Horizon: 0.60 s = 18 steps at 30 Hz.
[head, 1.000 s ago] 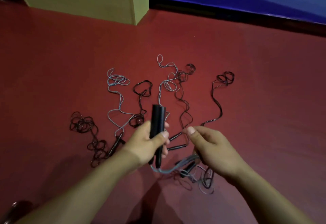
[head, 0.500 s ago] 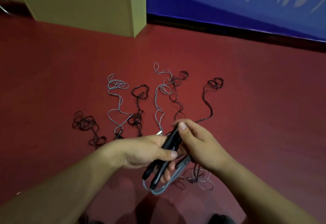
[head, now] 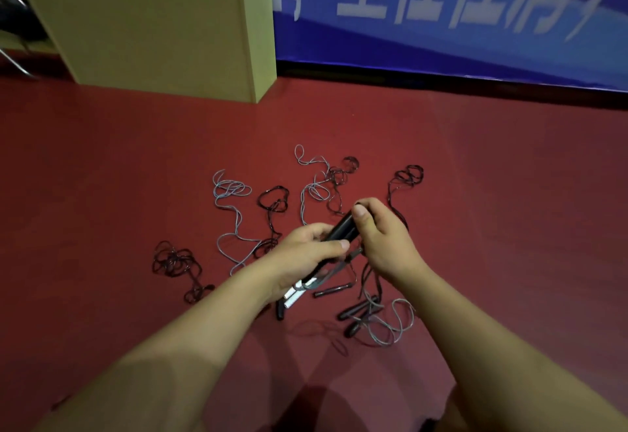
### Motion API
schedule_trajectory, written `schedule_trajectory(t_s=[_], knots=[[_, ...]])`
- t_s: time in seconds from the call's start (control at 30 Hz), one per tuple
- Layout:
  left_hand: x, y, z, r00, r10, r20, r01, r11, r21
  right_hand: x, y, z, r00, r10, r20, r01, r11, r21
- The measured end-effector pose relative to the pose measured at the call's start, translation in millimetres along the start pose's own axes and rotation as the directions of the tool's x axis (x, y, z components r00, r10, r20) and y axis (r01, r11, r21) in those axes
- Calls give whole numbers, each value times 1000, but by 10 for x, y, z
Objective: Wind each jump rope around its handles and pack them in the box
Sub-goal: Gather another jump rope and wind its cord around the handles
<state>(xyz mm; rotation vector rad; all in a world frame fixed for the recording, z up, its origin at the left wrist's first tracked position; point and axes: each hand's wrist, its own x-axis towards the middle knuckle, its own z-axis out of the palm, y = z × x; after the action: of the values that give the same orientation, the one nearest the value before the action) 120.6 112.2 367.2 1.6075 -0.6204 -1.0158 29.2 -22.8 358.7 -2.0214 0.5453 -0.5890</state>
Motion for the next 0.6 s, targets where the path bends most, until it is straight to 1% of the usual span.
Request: schedule_trajectory(t_s=[0.1, 0.23, 0.27, 0.33, 0.37, 0.4, 0.43, 0.47, 0.5, 0.53, 0.57, 0.6], knots=[[-63, -50, -10, 997, 32, -65, -24, 992, 127, -17, -6, 1, 998, 21, -57, -18, 999, 40], [-180, -64, 141, 997, 53, -56, -47, 994, 94, -59, -48, -18, 992, 45, -116, -32, 993, 112], [-198, -42, 181, 997, 57, -50, -51, 993, 111, -75, -57, -36, 990, 51, -130, -34, 991, 133], [-218, 13, 172, 997, 69, -28, -62, 975, 212, -107, -58, -88, 991, 61, -123, -36, 980, 195], [-217, 36, 122, 996, 87, -25, -75, 946, 316, -115, -53, -119, 994, 73, -85, -50, 969, 241], [-208, 65, 53, 992, 125, -32, -96, 880, 465, -115, -46, -145, 995, 92, -26, -81, 956, 281], [-204, 89, -30, 984, 172, -40, -110, 774, 623, -113, -31, -165, 993, 113, 44, -121, 950, 286], [-194, 97, -108, 975, 219, -46, -108, 644, 757, -102, -13, -170, 985, 131, 115, -157, 954, 256], [-188, 88, -165, 968, 248, -47, -95, 531, 842, -89, -2, -172, 971, 150, 186, -188, 960, 206], [-181, 71, -196, 965, 258, -45, -84, 467, 880, -63, 5, -172, 953, 172, 250, -213, 965, 152], [-177, 35, -203, 966, 256, -42, -79, 447, 891, -33, 13, -180, 934, 189, 303, -228, 969, 98], [-168, -20, -195, 968, 246, -39, -83, 467, 880, 4, 22, -196, 922, 194, 335, -221, 974, 44]])
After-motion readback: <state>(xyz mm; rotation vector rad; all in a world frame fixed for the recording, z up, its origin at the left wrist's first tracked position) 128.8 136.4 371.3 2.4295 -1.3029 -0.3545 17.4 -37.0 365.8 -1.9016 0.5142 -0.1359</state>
